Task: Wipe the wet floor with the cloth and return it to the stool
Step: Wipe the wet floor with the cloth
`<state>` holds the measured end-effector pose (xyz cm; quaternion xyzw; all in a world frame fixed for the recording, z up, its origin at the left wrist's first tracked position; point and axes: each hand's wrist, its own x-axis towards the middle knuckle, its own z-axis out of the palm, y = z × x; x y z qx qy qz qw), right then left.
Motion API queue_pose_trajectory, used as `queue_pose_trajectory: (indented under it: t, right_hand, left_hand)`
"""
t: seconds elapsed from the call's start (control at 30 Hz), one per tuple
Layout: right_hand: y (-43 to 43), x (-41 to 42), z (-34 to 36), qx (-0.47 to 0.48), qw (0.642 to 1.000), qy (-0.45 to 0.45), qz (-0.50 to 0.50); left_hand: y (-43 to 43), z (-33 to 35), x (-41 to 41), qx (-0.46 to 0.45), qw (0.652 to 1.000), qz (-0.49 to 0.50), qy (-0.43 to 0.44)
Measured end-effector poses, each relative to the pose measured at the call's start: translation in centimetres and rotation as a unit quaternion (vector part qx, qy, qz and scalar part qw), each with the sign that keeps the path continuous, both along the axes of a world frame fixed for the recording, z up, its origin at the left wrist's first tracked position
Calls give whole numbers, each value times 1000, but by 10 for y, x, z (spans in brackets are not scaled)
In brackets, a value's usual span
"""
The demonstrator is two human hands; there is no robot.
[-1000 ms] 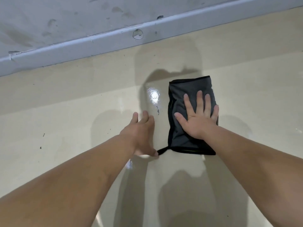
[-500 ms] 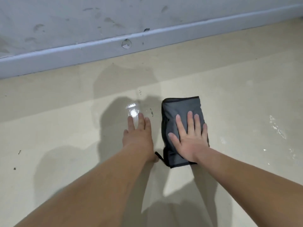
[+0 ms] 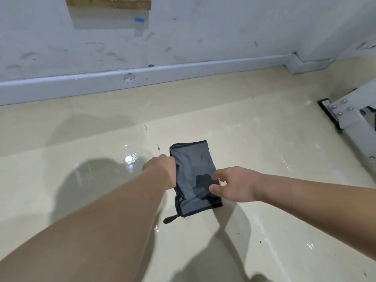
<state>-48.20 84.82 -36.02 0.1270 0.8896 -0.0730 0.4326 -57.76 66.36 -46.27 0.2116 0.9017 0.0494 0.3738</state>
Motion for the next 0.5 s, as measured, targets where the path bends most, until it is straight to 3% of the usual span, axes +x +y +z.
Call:
queue_pose_trajectory:
  t: [0.17, 0.4, 0.5]
  right_hand:
    - [7, 8, -28, -15, 999, 40, 19]
    - [24, 12, -121, -166, 974, 135, 76]
    - [21, 18, -161, -143, 967, 190, 87]
  left_hand:
    - [17, 2, 16, 10, 998, -29, -46]
    - [49, -10, 27, -12, 999, 23, -27]
    - [49, -11, 24, -13, 998, 65, -12]
